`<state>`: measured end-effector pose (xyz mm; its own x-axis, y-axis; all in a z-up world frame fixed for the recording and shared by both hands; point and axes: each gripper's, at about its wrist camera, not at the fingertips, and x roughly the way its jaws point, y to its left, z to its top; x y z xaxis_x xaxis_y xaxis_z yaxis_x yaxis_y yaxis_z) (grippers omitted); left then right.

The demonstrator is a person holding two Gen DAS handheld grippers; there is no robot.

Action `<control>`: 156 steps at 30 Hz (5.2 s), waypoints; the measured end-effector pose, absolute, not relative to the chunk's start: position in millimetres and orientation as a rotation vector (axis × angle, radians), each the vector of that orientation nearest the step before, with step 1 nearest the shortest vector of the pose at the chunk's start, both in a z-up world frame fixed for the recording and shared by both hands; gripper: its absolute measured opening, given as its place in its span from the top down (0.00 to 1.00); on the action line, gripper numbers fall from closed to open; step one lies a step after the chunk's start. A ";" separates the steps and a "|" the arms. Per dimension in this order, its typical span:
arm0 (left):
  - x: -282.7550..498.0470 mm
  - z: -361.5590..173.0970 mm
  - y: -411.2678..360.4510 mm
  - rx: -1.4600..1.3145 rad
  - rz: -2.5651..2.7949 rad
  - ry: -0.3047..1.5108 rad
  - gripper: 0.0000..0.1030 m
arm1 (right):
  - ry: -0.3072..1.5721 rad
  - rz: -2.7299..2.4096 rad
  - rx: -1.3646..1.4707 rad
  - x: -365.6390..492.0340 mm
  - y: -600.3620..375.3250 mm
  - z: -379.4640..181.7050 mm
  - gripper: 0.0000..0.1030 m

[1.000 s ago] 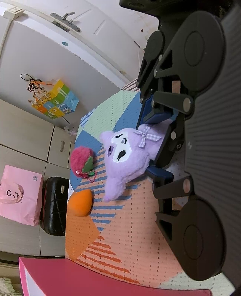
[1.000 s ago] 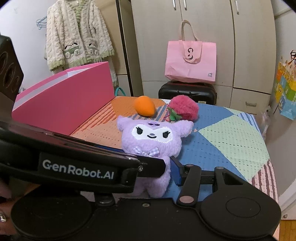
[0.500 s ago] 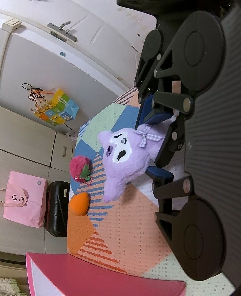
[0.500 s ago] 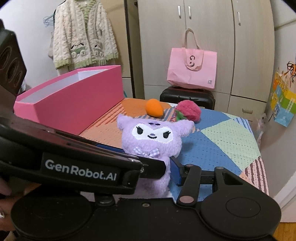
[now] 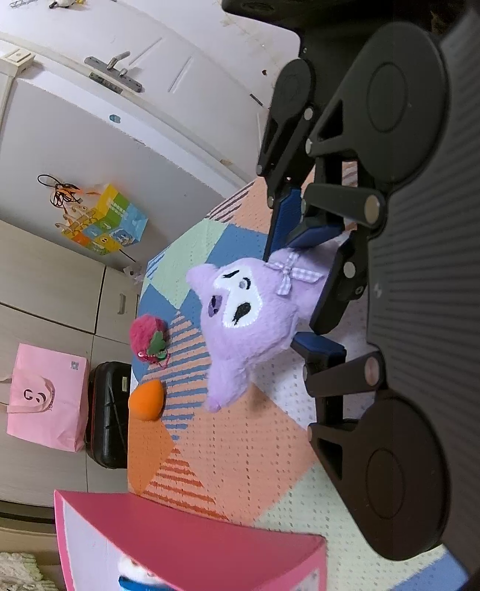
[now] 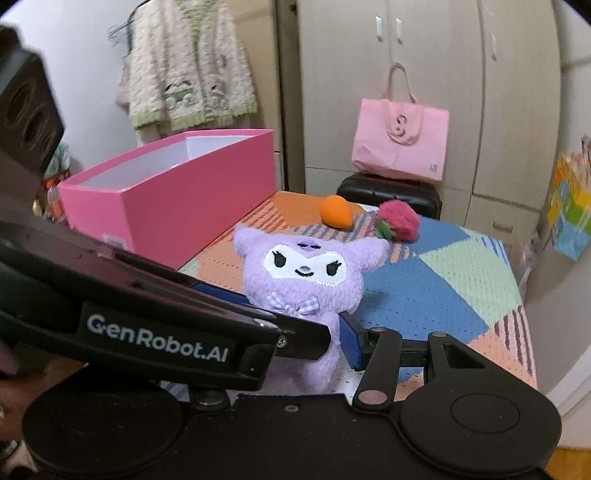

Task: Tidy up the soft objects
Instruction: 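Lift the purple doll with the left tool and carry it over the box, then open the left tool to drop the purple doll into the box, then move the left tool to the orange sponge while the right tool approaches the pink pom-pom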

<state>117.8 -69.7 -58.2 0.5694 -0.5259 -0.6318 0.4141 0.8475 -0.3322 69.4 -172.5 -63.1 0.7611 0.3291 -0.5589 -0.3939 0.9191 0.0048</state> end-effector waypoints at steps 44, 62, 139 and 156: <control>146.4 59.4 136.0 -0.137 -0.350 0.595 0.60 | 0.496 0.811 -0.184 143.3 22.4 38.6 0.44; 233.5 3.4 167.2 -0.281 -0.299 0.748 0.65 | 0.726 0.732 -0.248 230.3 61.4 1.5 0.42; 170.6 -6.5 -68.2 -0.036 -0.489 0.641 0.39 | 0.428 0.451 -0.071 182.2 -255.7 14.3 0.22; 264.1 -57.3 -88.0 -0.192 -0.213 0.580 0.40 | 0.549 0.554 -0.086 274.7 -270.2 -60.2 0.22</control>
<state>264.1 -88.0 -57.3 0.8157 -0.2522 -0.5206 0.1448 0.9603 -0.2383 274.7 -270.2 -60.2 0.7113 0.4762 -0.5169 -0.5211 0.8509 0.0669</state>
